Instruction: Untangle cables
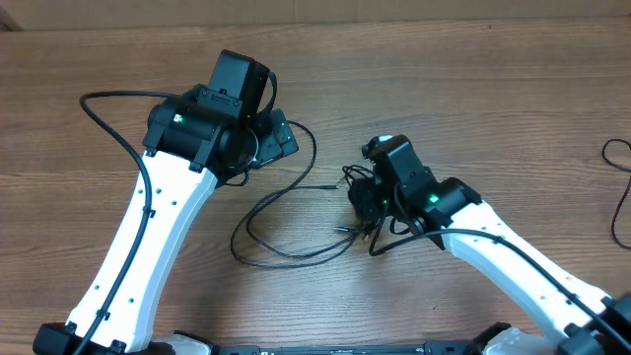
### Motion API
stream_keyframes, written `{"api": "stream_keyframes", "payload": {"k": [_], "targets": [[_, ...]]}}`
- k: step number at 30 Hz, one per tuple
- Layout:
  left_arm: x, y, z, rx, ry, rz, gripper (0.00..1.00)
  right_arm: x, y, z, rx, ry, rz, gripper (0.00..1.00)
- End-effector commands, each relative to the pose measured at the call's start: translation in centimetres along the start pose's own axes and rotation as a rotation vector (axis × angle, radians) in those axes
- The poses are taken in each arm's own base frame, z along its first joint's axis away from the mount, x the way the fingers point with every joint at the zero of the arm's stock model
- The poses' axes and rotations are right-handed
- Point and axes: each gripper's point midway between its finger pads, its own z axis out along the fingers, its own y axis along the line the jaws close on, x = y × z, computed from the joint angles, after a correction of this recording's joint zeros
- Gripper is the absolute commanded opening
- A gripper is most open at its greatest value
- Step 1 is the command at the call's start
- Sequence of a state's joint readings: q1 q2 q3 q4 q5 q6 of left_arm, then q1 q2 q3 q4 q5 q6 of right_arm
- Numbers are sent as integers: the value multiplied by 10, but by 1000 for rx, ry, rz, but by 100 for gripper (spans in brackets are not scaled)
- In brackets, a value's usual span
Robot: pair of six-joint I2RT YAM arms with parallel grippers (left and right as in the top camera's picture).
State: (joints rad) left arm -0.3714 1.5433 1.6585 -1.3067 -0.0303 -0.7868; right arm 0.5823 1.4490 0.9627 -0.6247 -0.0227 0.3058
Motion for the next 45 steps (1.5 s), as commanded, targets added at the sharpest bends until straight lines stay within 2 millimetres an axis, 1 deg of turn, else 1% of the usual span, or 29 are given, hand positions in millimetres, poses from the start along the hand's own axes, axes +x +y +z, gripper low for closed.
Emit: {"api": "stream_keyframes", "payload": {"k": [1,4,5,6,8,9,11,13,14,16,17,19,20,22,25,29,32,36,37,39,41,42,43,45], "targets": [[-4,-1,-1,2,-8,-7,100,7,-9,16,35,31,14,35],[-4,-1,-1,2,-8,-7,100,2,0,19,-7,15,20,11],[-4,-1,-1,2,-8,-7,99,-3,4,18,-32,1,21,4],[-4,-1,-1,2,-8,-7,99,-9,10,15,-66,-13,22,4],[-4,-1,-1,2,-8,-7,100,-30,29,-1,-175,-48,27,4],[-4,-1,-1,2,-8,-7,100,-41,38,-14,-225,-67,27,4],[-4,-1,-1,2,-8,-7,100,-64,53,-44,-314,-111,23,4],[-4,-1,-1,2,-8,-8,100,-87,64,-78,-386,-168,16,4],[-4,-1,-1,2,-8,-7,99,-100,70,-100,-424,-211,7,4],[-4,-1,-1,2,-8,-7,99,-119,77,-136,-471,-284,-10,4],[-4,-1,-1,2,-8,-7,99,-130,83,-166,-500,-354,-34,4],[-4,-1,-1,2,-8,-7,99,-134,86,-186,-513,-400,-49,4],[-4,-1,-1,2,-9,-8,99,-134,87,-192,-517,-414,-54,4],[-10,-7,-1,26,-32,-9,99,-131,87,-197,-517,-420,-59,4],[-23,-21,-3,84,-85,-11,100,-128,86,-197,-514,-408,-55,4],[-9,-34,-2,158,-2,-3,99,-126,85,-195,-511,-396,-51,4],[5,-47,3,217,72,54,100,-127,86,-198,-514,-405,-54,4],[28,-61,24,237,189,162,100,-129,87,-207,-520,-437,-71,4],[35,-63,32,224,221,187,98,-130,87,-212,-522,-456,-84,4],[50,-62,52,174,282,227,88,-133,89,-223,-526,-501,-121,4],[63,-62,70,132,339,264,64,-137,91,-239,-526,-567,-172,4],[70,-61,79,107,371,272,54,-140,90,-247,-516,-607,-189,4],[77,-61,89,83,402,280,47,-143,88,-256,-500,-647,-200,4],[91,-61,107,43,454,310,31,-154,74,-274,-430,-744,-177,4]]}}
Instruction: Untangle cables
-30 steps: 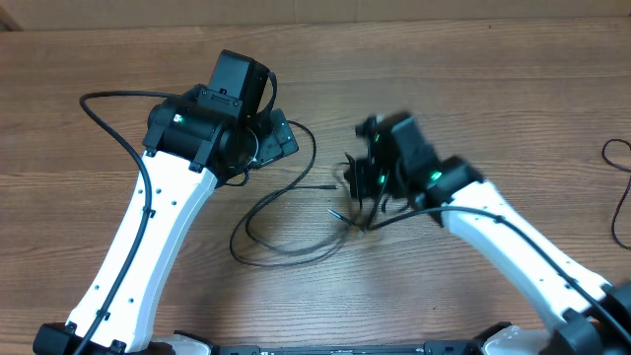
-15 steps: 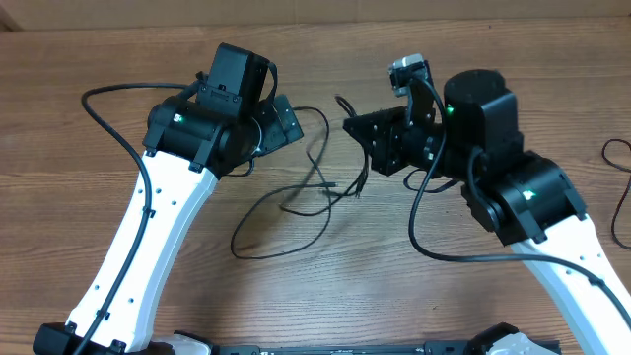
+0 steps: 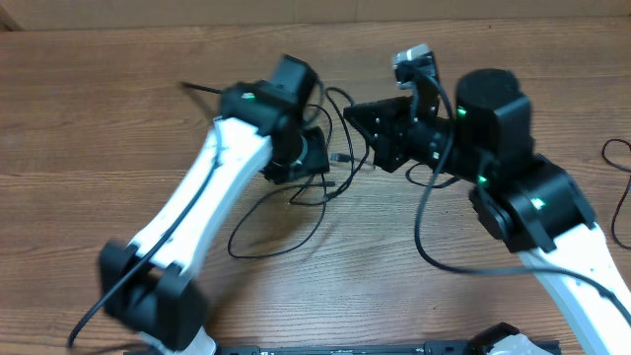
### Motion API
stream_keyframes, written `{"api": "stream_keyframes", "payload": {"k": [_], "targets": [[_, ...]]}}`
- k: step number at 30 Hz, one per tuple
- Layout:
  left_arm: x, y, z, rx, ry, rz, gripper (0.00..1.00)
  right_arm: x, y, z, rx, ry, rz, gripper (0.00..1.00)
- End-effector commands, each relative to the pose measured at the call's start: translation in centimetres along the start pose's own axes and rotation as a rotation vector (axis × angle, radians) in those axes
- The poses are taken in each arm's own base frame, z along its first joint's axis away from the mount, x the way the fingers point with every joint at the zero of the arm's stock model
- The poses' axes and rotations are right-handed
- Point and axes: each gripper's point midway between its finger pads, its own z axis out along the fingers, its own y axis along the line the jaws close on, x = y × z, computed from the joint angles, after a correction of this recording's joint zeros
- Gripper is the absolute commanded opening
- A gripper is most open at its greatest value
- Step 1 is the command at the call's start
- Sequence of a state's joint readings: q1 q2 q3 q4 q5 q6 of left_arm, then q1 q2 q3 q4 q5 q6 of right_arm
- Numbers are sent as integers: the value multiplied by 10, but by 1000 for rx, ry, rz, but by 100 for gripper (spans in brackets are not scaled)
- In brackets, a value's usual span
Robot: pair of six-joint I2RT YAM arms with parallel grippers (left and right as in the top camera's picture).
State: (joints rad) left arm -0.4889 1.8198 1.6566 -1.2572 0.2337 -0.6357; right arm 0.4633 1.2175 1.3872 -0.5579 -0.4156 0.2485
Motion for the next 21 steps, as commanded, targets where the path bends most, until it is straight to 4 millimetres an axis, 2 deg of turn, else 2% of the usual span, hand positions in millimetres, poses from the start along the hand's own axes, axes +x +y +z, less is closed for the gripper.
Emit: {"api": "stream_keyframes", "payload": {"k": [1,2,4,5,7,9,13,17,21], "targets": [[13,-5,36,-42,109,77,27,-42,-4,-40,119,-188,-94,4],[15,-4,45,-59,127,83,24,-50,-10,-47,160,-227,-102,4],[17,-3,63,-87,165,97,8,-67,-21,-65,238,-309,-107,4],[17,-1,72,-105,176,101,5,-72,-23,-71,256,-332,-113,4],[14,10,86,-171,180,100,4,-84,-29,-86,295,-383,-148,4],[3,32,93,-286,143,93,5,-97,-44,-106,383,-448,-162,4],[-18,78,81,-510,42,-9,5,-127,-94,-167,697,-636,-124,4],[-31,105,70,-571,9,-88,5,-148,-138,-250,1038,-824,-113,4],[-39,120,65,-568,-7,-197,5,-147,-157,-283,1178,-821,-151,4]]}}
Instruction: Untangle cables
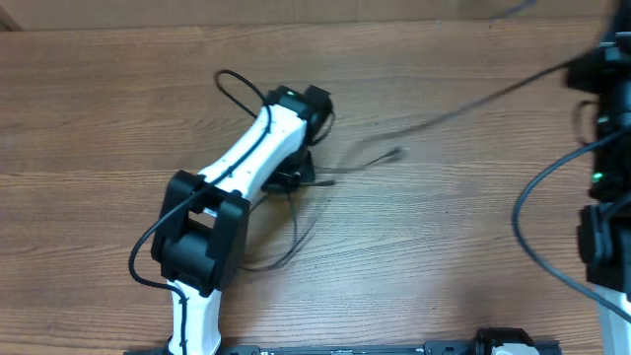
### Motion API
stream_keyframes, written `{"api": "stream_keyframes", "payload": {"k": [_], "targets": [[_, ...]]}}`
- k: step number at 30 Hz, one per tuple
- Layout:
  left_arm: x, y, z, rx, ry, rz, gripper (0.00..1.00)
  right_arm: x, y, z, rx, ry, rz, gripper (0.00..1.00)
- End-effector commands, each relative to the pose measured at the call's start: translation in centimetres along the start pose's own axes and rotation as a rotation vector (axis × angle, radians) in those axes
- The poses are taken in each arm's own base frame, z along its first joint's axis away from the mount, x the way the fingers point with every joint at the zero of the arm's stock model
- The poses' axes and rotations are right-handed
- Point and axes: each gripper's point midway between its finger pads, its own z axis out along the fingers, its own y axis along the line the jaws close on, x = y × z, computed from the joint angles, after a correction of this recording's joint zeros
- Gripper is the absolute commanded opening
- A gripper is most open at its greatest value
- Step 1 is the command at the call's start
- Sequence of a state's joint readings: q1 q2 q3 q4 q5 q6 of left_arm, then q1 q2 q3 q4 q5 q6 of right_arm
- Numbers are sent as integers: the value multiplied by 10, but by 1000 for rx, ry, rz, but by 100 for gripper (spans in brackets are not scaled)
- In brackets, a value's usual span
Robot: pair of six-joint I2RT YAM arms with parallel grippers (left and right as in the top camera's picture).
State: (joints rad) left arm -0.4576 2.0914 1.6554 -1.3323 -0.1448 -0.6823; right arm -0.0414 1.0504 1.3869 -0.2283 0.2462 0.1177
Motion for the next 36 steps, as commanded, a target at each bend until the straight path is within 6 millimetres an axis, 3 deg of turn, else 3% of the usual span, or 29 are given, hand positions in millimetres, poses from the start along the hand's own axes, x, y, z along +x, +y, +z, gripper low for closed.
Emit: {"api": "stream_keyframes", "payload": {"k": [1,4,6,12,14,17,21,22,24,26,28,30,34,36], "targets": [[-16,24,5,-55,-25,-132,4,-21,-47,-7,186,-59,-84,4],[-19,29,6,-51,-19,-180,5,-21,-59,-8,221,-55,-93,4],[-20,29,6,-48,-21,-200,11,-21,-59,-7,216,-51,-104,4],[-23,27,6,-37,-33,-209,17,-27,-29,-4,53,-70,-145,4],[-24,26,6,-32,-37,-209,27,-28,-19,-4,-7,-67,-146,4],[-18,14,6,29,9,-209,4,-13,-9,-3,-74,-8,-151,4],[-20,-1,5,104,20,-213,5,25,-11,13,-81,122,-168,4],[-21,-2,5,108,15,-214,13,31,-12,16,-80,136,-181,4],[-22,-2,5,110,12,-214,55,35,-12,23,-83,141,-205,4],[-22,-2,5,110,13,-214,99,27,-8,24,-95,102,-259,4],[-22,-2,5,111,13,-215,99,6,-5,26,-88,19,-356,4],[-22,-3,5,113,11,-215,100,-27,-17,30,25,-80,-429,4],[-28,-6,5,131,-10,-218,100,-51,-25,51,126,-108,-638,4],[-33,-10,4,146,-27,-220,99,-73,-25,59,179,-181,-698,4]]}}
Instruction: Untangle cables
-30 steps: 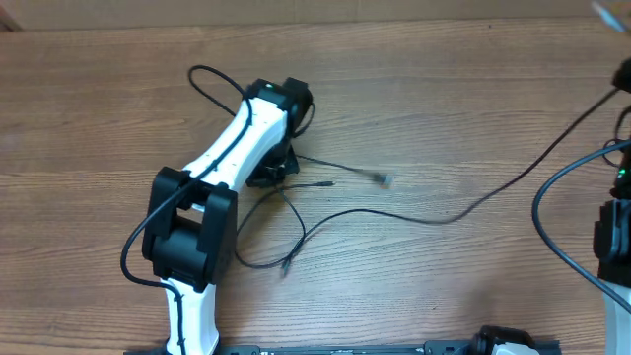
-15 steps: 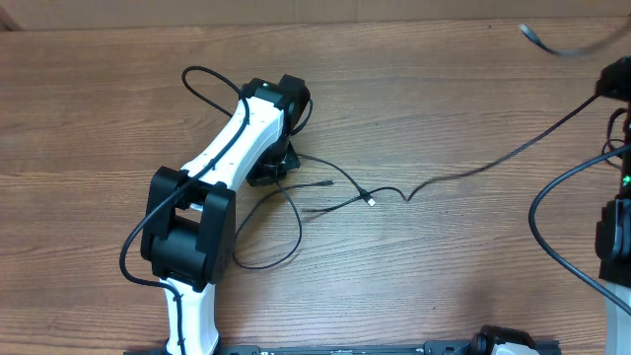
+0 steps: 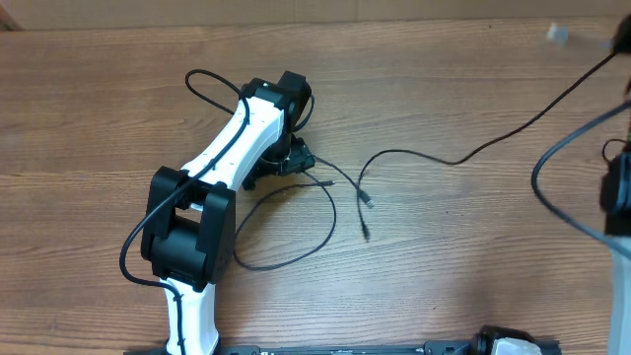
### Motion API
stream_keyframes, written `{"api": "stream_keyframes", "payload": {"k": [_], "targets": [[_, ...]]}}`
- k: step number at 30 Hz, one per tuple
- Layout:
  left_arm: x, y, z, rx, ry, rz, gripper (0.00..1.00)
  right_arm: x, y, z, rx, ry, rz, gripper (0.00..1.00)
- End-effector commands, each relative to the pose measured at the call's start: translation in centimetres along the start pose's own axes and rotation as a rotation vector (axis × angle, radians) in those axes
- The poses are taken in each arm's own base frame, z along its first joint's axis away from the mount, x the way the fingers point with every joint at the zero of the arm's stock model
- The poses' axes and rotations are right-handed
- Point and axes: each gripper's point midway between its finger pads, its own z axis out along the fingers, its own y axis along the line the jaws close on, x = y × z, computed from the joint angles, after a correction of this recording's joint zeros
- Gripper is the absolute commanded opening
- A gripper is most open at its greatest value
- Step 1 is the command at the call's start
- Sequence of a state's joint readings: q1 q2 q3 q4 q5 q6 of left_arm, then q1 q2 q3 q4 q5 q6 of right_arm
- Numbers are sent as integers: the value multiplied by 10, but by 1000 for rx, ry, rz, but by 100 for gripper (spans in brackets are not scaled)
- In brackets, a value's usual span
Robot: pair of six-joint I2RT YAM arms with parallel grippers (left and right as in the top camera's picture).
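Observation:
My left gripper [image 3: 301, 166] is low on the table left of centre and appears shut on a thin black cable [image 3: 330, 222]. That cable loops from the gripper down toward the front. A second black cable [image 3: 434, 158] runs from its free plug end [image 3: 367, 201] at mid-table up to the top right corner. It rises off the table there to my right gripper [image 3: 623, 39], which is almost out of frame and seems shut on it. The two cables lie apart, except near the left gripper, where I cannot tell whether they touch.
The left arm [image 3: 212, 197] lies diagonally over the left half of the wooden table [image 3: 99, 118], its own cord arching above it. The right arm [image 3: 616, 192] fills the right edge, its cord hanging in a blurred loop [image 3: 540, 182]. Another cable end [image 3: 609, 148] shows at the right edge.
The second cable was stretched in the air from beside the left gripper to the top right. Now it hangs slack, its free end on the table beside the loop. The left gripper has shifted slightly.
At first the right gripper was down on a knot of cables at mid-table, the left gripper farther left. Then both grippers were close together over the cables. Then the right arm was far right with one cable drawn taut. Now that cable lies separate from the loop.

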State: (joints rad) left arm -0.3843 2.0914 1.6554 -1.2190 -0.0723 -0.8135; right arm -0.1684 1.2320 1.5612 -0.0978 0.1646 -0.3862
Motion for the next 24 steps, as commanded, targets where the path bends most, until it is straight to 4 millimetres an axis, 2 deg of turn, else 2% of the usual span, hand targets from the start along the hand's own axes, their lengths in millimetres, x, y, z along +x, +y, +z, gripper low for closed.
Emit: {"api": "stream_keyframes", "payload": {"k": [1,4,6,8,10,12,14,16,18,20,23,24], "targets": [[-3,-7,3,21,-11,-5,100,-34,-28,20,174,-87,-213,4],[-8,-11,2,39,-29,-7,100,-66,-38,29,244,-207,-235,4],[-11,-15,2,55,-43,-9,100,-73,-38,40,258,-245,-226,4],[-14,-18,2,66,-54,-10,99,-63,-33,61,257,-237,-230,4],[-16,-20,1,73,-61,-10,100,-41,-22,85,231,-206,-207,4],[-17,-20,1,77,-64,-11,99,-1,-11,111,204,-136,-140,4],[-17,-20,2,76,-63,-11,99,63,2,136,175,11,-57,4],[-16,-20,1,77,-64,-11,100,147,17,153,151,219,26,4],[-16,-20,1,77,-64,-11,100,223,33,156,127,411,73,4],[-16,-20,2,76,-63,-11,99,282,48,151,114,564,139,4],[-16,-20,2,76,-63,-11,100,347,82,137,18,743,227,4],[-16,-20,1,77,-64,-11,100,360,92,132,-20,781,244,4]]}}
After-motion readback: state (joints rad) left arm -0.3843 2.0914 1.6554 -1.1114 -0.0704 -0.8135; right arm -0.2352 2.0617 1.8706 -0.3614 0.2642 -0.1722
